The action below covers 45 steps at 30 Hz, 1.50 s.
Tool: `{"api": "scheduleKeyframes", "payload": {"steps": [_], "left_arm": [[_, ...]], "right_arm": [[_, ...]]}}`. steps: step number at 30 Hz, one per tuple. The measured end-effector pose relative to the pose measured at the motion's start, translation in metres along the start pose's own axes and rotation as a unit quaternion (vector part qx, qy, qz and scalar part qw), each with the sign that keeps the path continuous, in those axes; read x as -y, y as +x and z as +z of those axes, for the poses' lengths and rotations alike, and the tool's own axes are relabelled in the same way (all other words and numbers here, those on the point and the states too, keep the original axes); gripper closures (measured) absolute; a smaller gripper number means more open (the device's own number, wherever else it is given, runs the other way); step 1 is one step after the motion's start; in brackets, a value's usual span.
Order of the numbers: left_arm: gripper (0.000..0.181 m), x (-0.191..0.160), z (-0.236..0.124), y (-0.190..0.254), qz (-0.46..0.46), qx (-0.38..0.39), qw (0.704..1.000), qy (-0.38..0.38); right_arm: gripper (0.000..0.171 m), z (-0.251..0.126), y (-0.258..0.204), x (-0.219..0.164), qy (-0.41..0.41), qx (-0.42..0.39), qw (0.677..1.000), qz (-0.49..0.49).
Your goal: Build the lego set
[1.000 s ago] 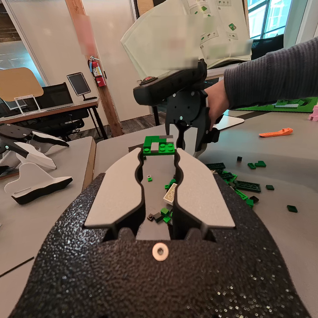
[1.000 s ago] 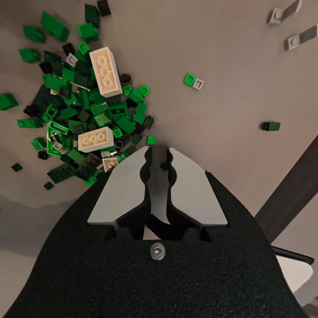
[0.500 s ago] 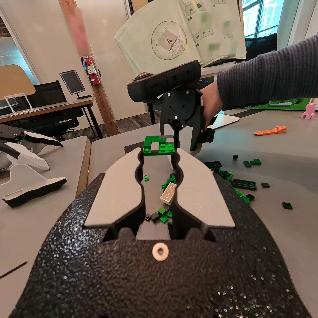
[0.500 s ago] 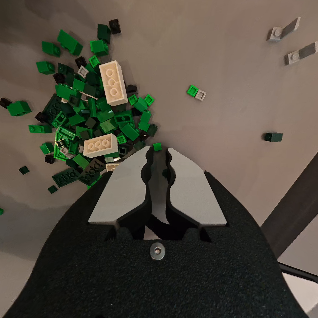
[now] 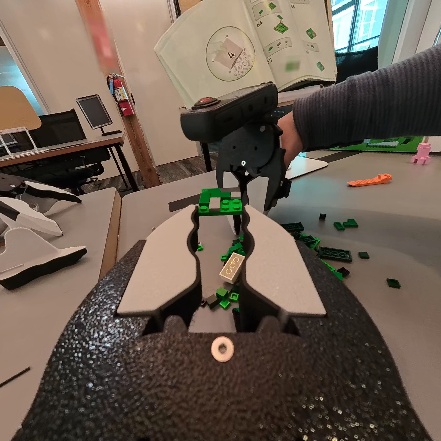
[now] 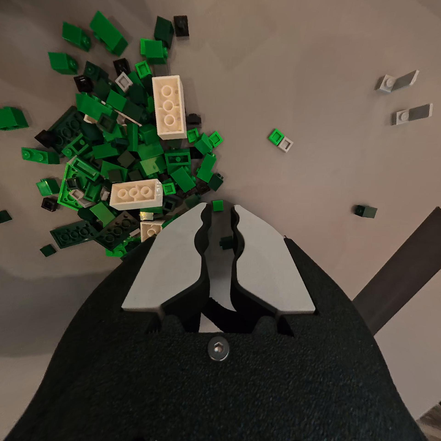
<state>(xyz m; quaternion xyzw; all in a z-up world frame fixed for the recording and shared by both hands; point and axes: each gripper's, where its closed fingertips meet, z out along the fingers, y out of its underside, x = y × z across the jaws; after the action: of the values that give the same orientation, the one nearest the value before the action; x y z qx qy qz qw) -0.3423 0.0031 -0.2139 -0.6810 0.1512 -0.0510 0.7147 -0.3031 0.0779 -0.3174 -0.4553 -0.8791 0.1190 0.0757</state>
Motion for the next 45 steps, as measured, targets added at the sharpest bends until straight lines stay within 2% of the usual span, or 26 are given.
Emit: {"api": "scheduleKeyframes", "payload": {"steps": [3, 9, 13, 19, 22, 26, 30, 45], "left_arm": [[0.148, 0.000, 0.000, 0.002, 0.001, -0.004, 1.000, -0.001], [0.148, 0.000, 0.001, 0.005, 0.001, -0.015, 1.000, -0.003], [0.148, 0.002, 0.002, 0.016, -0.006, -0.049, 0.999, -0.005], [0.148, 0.009, 0.005, 0.074, -0.037, -0.198, 0.979, -0.014], [0.148, 0.009, 0.003, 0.110, -0.042, -0.266, 0.963, -0.022], [0.148, -0.001, 0.001, 0.141, -0.034, -0.325, 0.944, -0.050], [0.148, -0.002, -0.001, 0.148, -0.019, -0.337, 0.940, -0.053], [0.148, -0.001, -0.003, 0.149, -0.022, -0.347, 0.936, -0.050]], "right_arm": [[0.164, 0.000, 0.001, 0.000, 0.004, -0.001, 1.000, 0.000], [0.164, -0.002, 0.000, 0.002, 0.047, -0.037, 0.998, 0.015], [0.164, -0.025, -0.011, -0.002, 0.080, -0.071, 0.994, 0.033], [0.164, -0.097, -0.055, -0.006, 0.141, -0.146, 0.979, 0.037], [0.164, -0.119, -0.096, 0.003, 0.172, -0.135, 0.976, 0.016], [0.164, -0.116, -0.141, 0.009, 0.154, -0.088, 0.984, -0.007], [0.164, -0.107, -0.161, 0.013, 0.129, -0.072, 0.989, -0.028], [0.164, -0.086, -0.158, 0.022, 0.132, -0.070, 0.989, -0.026]]}}
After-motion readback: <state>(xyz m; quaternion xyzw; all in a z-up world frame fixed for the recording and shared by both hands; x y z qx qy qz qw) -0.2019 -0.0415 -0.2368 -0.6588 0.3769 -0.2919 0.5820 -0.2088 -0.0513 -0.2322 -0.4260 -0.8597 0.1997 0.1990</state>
